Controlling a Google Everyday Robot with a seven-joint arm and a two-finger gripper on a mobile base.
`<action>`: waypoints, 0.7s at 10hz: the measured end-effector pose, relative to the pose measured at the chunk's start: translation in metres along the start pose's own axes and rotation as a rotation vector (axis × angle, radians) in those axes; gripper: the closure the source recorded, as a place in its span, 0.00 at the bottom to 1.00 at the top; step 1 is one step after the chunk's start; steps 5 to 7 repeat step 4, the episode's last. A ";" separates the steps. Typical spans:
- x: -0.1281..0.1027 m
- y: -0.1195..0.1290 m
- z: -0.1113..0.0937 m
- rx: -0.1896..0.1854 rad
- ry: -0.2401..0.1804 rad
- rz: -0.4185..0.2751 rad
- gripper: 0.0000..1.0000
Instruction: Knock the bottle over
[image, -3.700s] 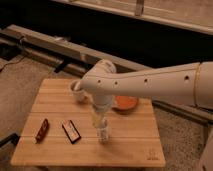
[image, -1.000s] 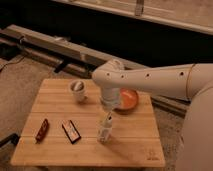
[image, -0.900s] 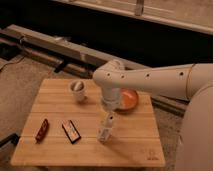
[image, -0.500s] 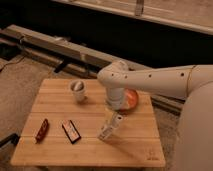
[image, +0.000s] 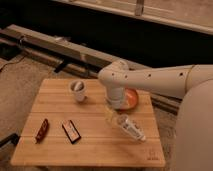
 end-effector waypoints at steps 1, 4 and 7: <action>0.000 0.000 0.000 -0.001 0.000 0.001 0.20; 0.001 -0.001 0.000 -0.001 0.000 0.003 0.20; 0.001 -0.001 0.000 -0.001 0.000 0.003 0.20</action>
